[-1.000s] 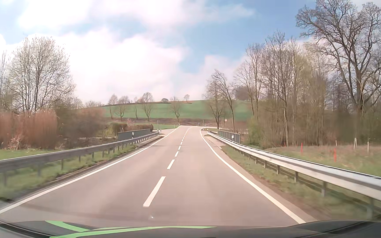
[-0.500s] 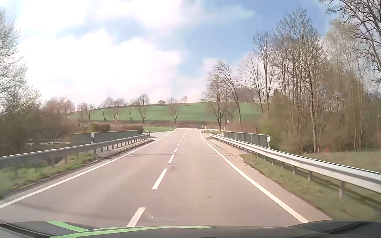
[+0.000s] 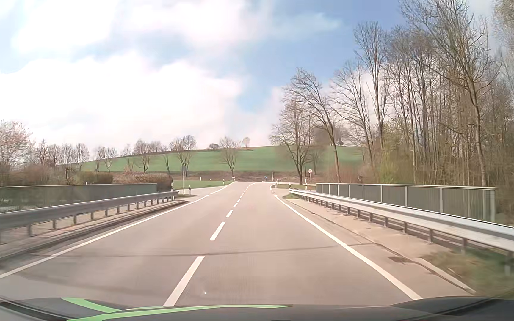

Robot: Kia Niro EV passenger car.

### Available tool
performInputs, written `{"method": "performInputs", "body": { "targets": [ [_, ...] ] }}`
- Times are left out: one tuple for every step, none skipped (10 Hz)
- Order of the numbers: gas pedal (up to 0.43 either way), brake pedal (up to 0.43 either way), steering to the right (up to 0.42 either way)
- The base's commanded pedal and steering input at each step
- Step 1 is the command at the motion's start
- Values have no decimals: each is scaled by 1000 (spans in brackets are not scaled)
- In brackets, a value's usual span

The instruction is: Follow the waypoints while adhering to traffic rules and regulations

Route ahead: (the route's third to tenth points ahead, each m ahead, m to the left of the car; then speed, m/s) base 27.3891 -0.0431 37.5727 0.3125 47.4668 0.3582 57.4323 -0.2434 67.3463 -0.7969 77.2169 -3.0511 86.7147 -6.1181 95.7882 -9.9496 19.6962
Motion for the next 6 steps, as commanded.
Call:
{"method": "performInputs", "body": {
  "targets": [
    [0, 171, 6],
    [0, 171, 6],
    [0, 171, 5],
    [0, 177, 2],
    [0, 171, -2],
    [0, 165, -2]
  ]
}}
